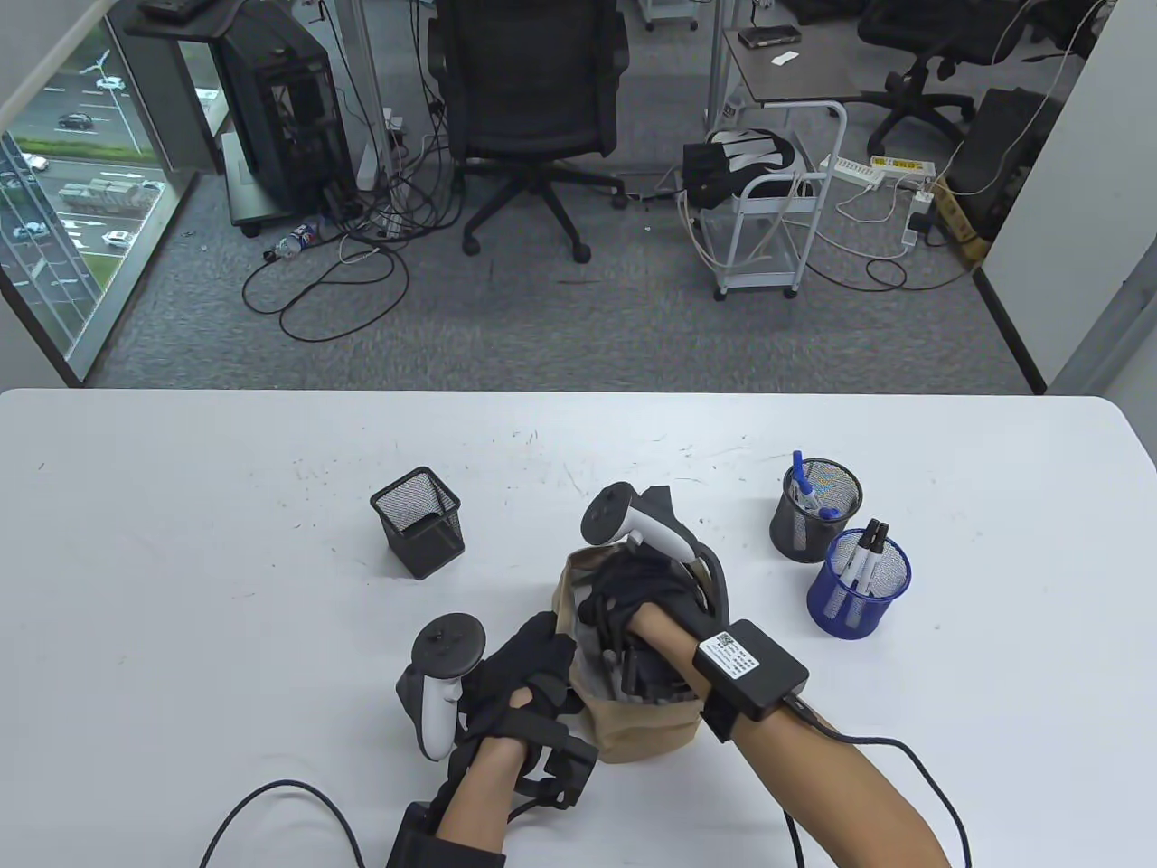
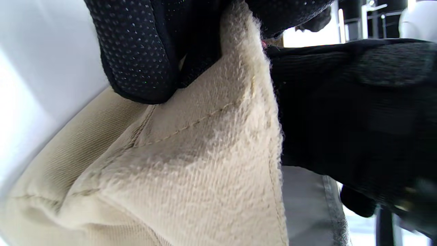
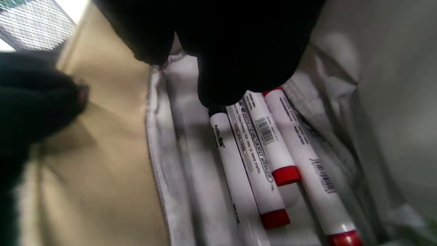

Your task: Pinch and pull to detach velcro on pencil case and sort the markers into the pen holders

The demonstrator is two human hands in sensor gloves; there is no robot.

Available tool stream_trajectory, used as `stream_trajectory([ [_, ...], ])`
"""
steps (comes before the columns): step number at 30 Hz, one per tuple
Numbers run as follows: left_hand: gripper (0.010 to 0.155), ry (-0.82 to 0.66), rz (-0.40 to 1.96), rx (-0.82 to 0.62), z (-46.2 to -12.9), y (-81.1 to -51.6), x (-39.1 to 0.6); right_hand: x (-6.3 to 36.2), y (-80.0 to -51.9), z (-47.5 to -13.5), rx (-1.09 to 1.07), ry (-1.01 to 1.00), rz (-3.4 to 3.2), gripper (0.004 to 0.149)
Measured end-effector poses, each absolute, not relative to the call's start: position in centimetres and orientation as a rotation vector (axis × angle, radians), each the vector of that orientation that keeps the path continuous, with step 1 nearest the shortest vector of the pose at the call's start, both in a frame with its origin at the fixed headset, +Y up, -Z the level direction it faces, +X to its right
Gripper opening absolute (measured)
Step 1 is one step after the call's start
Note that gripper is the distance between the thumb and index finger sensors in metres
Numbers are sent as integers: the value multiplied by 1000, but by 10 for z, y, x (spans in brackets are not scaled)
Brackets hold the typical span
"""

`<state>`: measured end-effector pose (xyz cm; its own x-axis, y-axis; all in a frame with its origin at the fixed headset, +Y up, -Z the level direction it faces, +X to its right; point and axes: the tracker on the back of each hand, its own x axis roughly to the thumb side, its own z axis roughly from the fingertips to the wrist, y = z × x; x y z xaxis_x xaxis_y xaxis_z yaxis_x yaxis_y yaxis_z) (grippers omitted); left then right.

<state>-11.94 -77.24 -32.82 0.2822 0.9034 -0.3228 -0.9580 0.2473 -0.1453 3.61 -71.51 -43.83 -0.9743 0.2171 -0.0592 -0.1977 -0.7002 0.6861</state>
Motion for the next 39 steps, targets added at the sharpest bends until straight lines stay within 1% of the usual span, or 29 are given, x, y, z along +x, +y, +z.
stream_trajectory([
  [5,66,187,1279,-342,-328,-772,-119,29,-728,-441,42,1135,2760,57],
  [8,66,188,1276,-340,-328,-772,-120,19,-729,-440,65,1103,2928,64],
  [10,66,192,1276,-338,-328,-772,-120,10,-737,-440,80,1099,3070,66],
  [15,65,196,1279,-338,-328,-773,-120,-1,-750,-441,87,1061,3239,67],
  [16,66,196,1277,-339,-328,-773,-120,-2,-751,-440,88,1034,3265,65],
  [20,65,193,1265,-345,-328,-773,-119,-4,-752,-439,97,1007,3296,60],
  [22,65,192,1263,-343,-328,-774,-119,1,-749,-441,86,1037,3233,59],
  [24,65,192,1274,-345,-328,-773,-120,11,-740,-445,74,1043,3095,57],
  [26,65,190,1279,-346,-328,-773,-120,22,-721,-444,99,956,2984,53],
  [29,65,187,1274,-345,-328,-773,-119,42,-675,-435,185,688,2841,48],
  [30,65,183,1268,-347,-328,-772,-119,50,-659,-431,214,571,2787,47],
  [32,65,182,1261,-344,-328,-772,-118,67,-634,-426,228,490,2677,47],
  [34,66,183,1263,-344,-328,-772,-118,89,-609,-421,208,354,2589,47],
  [36,65,183,1266,-342,-328,-772,-118,119,-583,-417,154,167,2559,46],
  [38,66,184,1269,-341,-328,-772,-118,148,-565,-412,76,-8,2551,46],
  [39,66,185,1269,-341,-328,-772,-118,158,-560,-410,40,-58,2557,46],
])
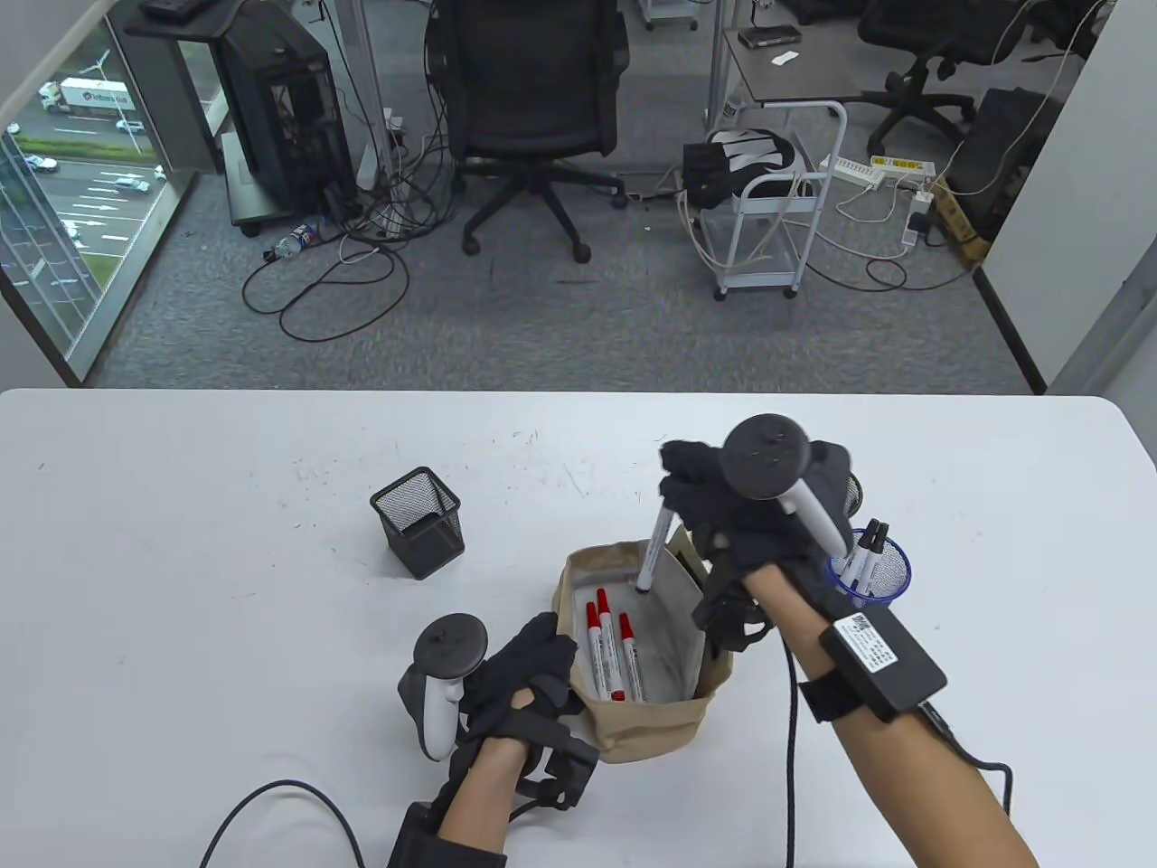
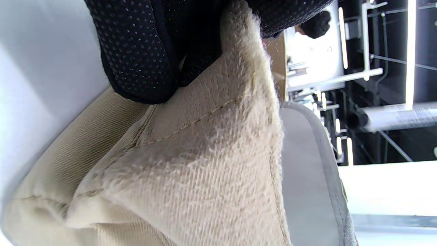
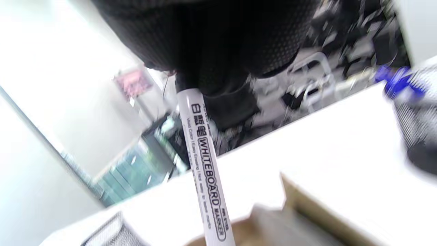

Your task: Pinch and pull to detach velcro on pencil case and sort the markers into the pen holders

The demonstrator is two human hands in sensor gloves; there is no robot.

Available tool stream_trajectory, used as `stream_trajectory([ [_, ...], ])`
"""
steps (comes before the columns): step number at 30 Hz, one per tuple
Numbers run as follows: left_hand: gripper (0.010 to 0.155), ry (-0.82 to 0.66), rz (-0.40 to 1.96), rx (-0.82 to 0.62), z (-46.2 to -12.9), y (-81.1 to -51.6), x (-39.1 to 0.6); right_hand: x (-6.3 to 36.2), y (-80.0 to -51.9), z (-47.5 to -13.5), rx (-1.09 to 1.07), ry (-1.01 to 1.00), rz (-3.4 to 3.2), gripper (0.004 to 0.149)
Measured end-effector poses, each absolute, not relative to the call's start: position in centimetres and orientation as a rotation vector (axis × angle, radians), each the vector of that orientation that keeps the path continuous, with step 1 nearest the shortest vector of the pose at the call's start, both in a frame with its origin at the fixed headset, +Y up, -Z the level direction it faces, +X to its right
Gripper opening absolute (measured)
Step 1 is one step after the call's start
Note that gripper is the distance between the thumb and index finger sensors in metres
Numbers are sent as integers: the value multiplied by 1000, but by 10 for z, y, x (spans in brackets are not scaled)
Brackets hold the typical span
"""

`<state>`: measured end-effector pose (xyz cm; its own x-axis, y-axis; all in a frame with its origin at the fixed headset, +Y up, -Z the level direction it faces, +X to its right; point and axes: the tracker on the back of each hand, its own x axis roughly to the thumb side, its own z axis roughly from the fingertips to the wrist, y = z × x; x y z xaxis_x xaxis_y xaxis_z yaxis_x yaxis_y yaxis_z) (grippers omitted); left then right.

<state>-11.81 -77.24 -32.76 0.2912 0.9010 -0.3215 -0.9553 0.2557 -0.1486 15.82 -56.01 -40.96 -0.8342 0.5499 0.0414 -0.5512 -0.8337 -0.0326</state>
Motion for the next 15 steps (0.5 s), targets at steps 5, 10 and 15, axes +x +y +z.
stream_trajectory([
  [5,65,180,1259,-336,-327,-772,-117,221,-545,-397,-192,-350,2699,46],
  [10,66,179,1258,-337,-328,-772,-117,262,-567,-397,-378,-315,2802,45],
  [15,66,177,1260,-337,-327,-772,-117,279,-594,-405,-469,-246,2821,45],
])
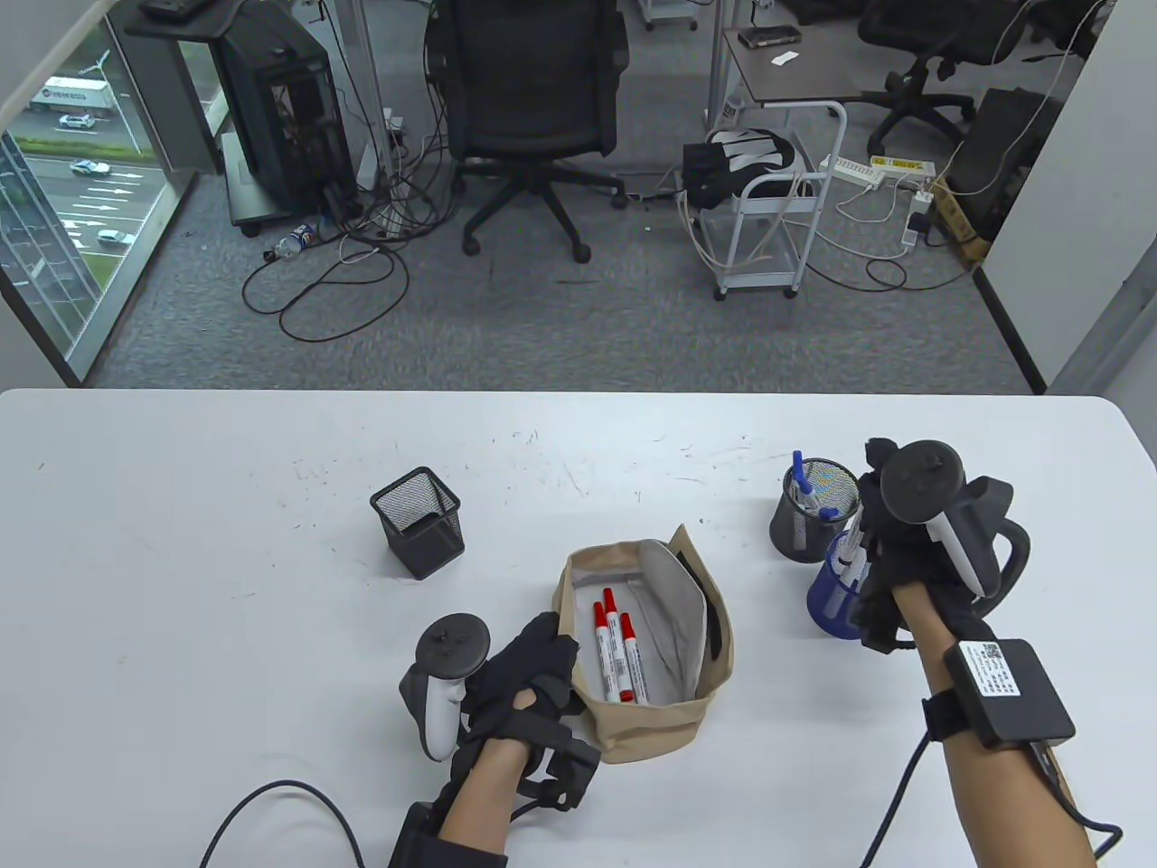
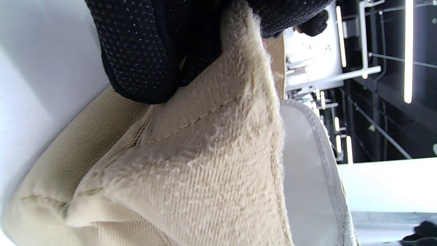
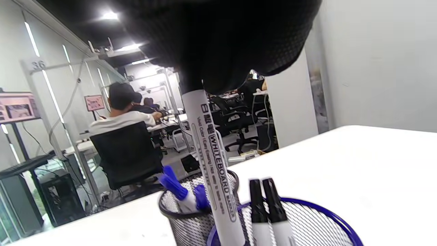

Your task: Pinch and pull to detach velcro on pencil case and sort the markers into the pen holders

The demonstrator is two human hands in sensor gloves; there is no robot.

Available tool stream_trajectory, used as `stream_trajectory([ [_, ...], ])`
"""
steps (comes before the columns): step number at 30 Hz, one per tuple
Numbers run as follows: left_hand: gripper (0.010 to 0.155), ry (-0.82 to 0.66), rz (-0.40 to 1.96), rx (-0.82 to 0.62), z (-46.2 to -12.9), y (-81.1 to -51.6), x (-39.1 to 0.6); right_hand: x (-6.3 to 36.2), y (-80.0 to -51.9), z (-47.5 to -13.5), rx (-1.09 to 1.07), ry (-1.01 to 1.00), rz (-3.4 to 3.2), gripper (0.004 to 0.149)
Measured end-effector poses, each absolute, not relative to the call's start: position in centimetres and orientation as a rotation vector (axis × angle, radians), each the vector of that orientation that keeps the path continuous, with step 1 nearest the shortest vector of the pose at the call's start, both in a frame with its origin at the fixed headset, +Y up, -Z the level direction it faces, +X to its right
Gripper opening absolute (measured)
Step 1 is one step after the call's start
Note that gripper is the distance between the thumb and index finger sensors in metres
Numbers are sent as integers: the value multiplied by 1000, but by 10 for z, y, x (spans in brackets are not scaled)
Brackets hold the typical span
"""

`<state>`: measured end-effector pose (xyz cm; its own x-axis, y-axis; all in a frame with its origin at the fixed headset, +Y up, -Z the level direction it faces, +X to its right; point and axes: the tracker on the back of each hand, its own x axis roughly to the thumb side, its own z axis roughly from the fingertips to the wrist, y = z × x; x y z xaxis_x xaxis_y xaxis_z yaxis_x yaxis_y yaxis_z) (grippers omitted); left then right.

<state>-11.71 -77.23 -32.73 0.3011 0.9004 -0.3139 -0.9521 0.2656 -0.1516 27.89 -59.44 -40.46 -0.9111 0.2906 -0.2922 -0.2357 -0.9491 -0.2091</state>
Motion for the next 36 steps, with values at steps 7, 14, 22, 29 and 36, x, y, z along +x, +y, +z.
stream_trajectory([
  [7,66,176,1258,-336,-327,-772,-117,273,-605,-407,-449,-168,2831,56],
  [14,66,169,1228,-331,-328,-772,-115,210,-619,-378,-81,30,2876,60],
  [22,66,151,1174,-316,-327,-772,-110,164,-688,-364,26,642,2715,86],
  [29,64,199,1033,-277,-328,-764,-112,168,-702,-363,-20,495,2686,60],
  [36,78,284,892,-284,-332,-756,-113,172,-701,-363,11,485,2671,56],
])
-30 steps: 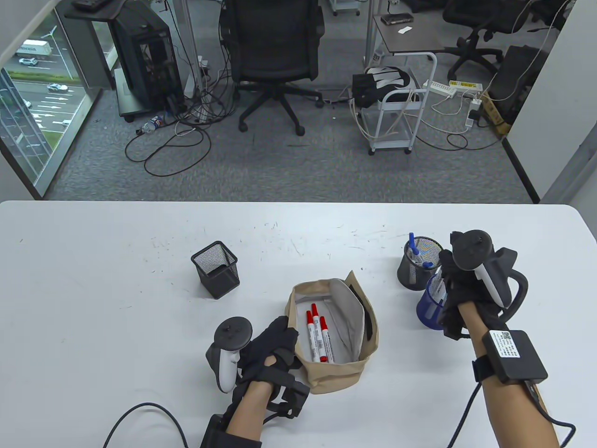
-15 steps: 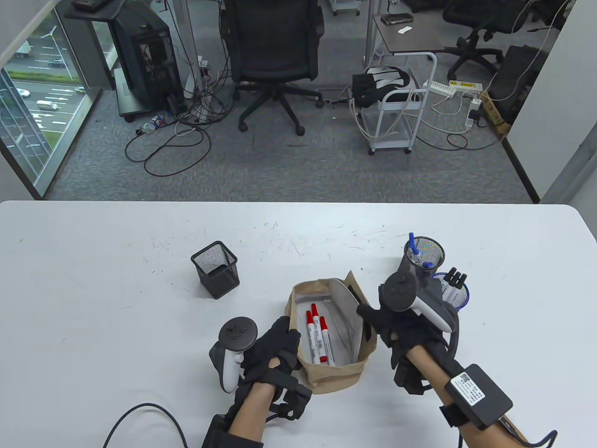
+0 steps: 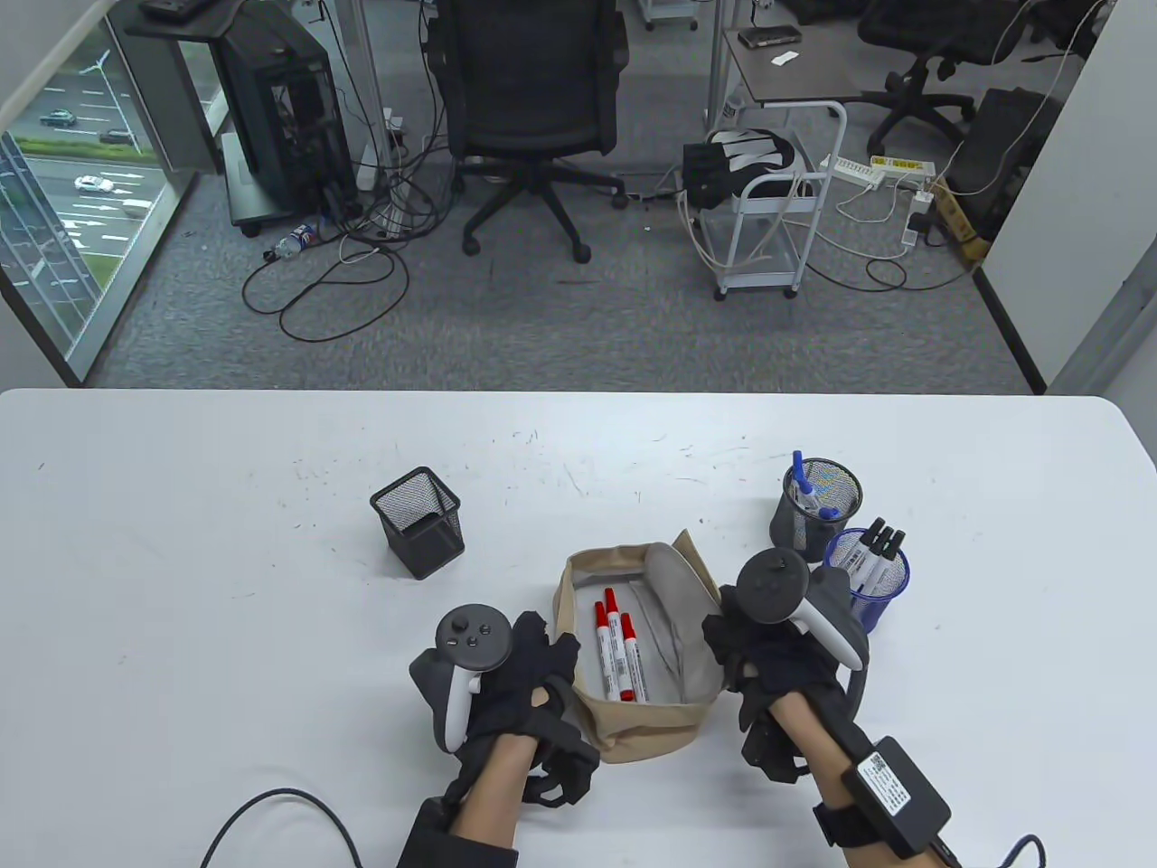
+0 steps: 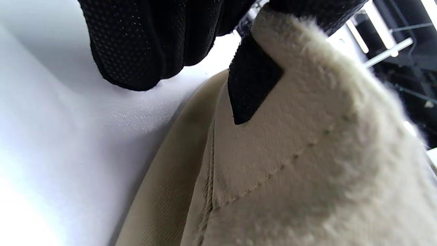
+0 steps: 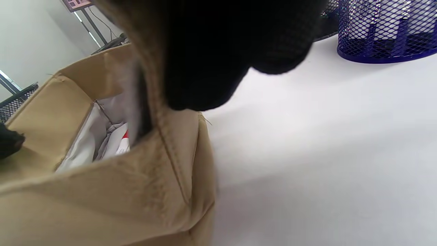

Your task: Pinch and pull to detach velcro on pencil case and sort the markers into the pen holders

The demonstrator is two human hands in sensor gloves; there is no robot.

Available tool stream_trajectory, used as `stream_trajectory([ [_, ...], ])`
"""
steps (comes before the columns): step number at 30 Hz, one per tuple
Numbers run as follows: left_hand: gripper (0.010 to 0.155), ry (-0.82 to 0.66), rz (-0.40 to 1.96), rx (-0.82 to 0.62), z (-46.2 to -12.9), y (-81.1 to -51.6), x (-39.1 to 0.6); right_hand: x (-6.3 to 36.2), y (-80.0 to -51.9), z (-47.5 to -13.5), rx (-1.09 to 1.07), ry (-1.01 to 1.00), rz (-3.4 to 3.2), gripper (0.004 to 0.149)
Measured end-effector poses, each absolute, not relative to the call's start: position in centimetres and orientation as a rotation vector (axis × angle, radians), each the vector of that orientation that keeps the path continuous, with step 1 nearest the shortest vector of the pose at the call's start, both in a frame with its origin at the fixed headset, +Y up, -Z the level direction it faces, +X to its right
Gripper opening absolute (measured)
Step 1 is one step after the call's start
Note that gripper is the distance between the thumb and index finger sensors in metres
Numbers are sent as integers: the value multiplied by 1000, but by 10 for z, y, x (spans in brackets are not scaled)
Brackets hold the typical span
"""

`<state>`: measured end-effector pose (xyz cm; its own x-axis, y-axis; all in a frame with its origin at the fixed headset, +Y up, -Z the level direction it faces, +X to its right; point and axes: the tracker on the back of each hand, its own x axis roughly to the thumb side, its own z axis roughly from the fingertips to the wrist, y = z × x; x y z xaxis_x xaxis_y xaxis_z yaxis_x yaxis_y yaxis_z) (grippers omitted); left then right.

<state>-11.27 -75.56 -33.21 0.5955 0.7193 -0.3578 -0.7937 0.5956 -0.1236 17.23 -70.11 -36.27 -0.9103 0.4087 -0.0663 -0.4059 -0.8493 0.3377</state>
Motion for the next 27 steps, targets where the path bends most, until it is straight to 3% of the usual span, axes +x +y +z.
stream_trajectory([
  [3,80,259,801,-299,-335,-735,-106,172,-702,-363,14,487,2666,57],
  [9,75,174,611,-231,-336,-661,-77,173,-702,-363,26,494,2657,57],
  [12,70,137,572,-277,-346,-647,-54,173,-704,-364,28,505,2648,57],
  [18,71,199,371,-616,-392,-679,-17,173,-704,-363,35,518,2651,58],
  [26,81,350,29,-729,-440,-742,11,172,-705,-362,40,533,2656,57],
  [27,80,371,-37,-666,-443,-743,17,173,-706,-363,39,541,2649,57],
])
